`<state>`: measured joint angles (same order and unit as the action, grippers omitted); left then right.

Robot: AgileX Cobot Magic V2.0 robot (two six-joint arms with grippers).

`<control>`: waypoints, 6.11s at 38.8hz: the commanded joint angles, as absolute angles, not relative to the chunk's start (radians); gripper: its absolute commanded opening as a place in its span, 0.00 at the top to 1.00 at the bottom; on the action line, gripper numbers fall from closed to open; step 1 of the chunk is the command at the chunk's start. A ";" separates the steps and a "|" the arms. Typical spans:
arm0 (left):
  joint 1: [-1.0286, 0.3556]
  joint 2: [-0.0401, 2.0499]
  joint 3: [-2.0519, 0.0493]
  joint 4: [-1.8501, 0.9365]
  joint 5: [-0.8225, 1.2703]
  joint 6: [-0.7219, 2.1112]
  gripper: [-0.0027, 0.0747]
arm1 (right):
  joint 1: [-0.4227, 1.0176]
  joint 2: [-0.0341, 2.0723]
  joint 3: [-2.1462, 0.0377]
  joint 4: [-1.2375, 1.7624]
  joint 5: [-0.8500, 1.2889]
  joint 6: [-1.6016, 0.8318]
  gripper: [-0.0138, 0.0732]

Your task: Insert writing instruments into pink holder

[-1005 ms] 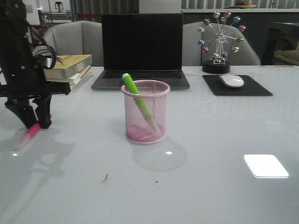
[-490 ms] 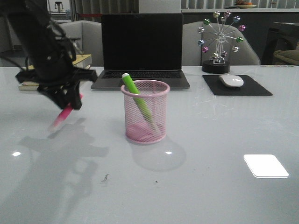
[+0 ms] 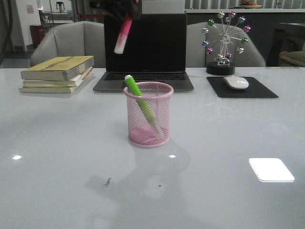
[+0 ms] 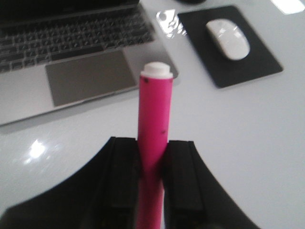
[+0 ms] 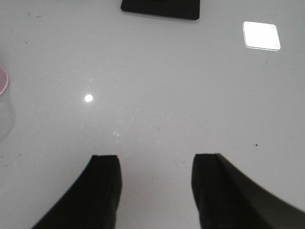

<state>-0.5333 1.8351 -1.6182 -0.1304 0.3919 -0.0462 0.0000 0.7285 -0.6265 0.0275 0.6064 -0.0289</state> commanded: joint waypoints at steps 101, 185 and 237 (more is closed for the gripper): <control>-0.009 0.631 -0.655 -0.092 0.323 0.068 0.50 | -0.005 0.724 -0.654 0.020 0.525 -0.039 0.32; -0.009 0.625 -0.650 -0.092 0.326 0.068 0.50 | 0.038 0.062 -0.272 0.022 0.340 -0.037 0.78; -0.009 0.625 -0.648 -0.092 0.325 0.068 0.50 | 0.069 -0.029 0.031 0.022 0.181 -0.037 0.78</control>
